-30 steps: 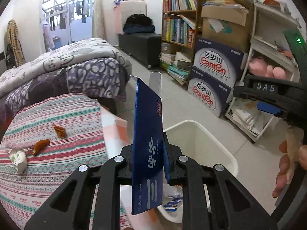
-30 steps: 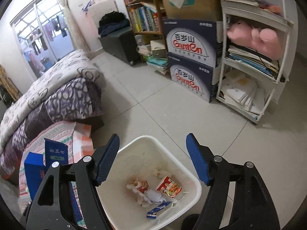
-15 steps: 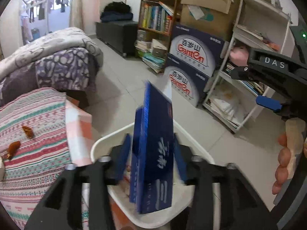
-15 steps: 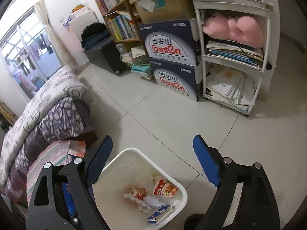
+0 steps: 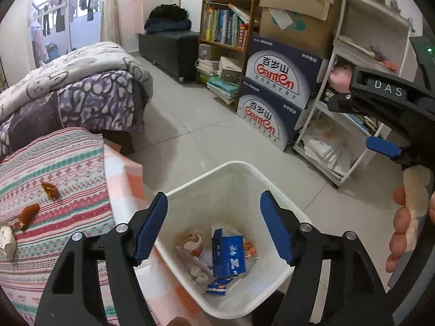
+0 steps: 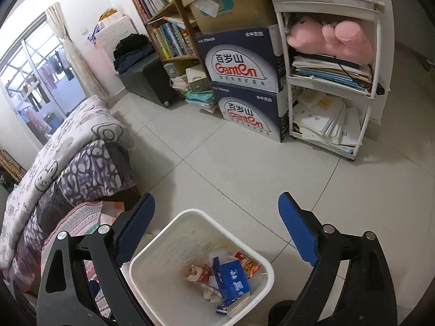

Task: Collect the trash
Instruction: 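Lower the blue box into the bin and open the left tool, then grasp the white leaf-print paper cup with the left tool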

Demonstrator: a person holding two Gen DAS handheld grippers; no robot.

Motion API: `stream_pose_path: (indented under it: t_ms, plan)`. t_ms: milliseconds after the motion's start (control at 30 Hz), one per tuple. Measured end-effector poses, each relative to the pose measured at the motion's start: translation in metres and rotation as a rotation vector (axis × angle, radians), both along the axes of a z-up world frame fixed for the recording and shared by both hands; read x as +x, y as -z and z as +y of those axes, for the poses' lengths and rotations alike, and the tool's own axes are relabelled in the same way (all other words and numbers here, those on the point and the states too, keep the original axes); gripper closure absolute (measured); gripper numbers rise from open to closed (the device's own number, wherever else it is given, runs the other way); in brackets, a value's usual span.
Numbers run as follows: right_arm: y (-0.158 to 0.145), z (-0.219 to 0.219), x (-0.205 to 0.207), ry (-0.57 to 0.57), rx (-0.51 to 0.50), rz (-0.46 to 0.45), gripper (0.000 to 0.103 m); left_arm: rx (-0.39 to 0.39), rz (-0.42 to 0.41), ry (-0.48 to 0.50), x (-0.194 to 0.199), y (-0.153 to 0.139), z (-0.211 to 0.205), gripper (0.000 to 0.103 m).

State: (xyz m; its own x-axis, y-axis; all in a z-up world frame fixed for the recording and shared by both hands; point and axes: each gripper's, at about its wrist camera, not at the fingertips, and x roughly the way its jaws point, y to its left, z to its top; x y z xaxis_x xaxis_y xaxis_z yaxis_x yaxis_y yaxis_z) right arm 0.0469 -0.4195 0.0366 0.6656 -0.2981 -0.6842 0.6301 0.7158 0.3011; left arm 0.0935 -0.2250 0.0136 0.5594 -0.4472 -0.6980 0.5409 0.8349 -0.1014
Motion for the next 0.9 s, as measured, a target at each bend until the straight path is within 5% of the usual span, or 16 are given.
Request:
stream_pose_path:
  t_ms: [567,900]
  plan:
    - [0.016,0.107,0.052,-0.257,-0.058,0.118,0.008,0.220,0.044,-0.267,0.046,0.025,0.115,0.021]
    - [0.036,0.173,0.078,-0.417,-0.098,0.212,0.007,0.303,0.193,-0.645,0.099,0.055,0.241,0.020]
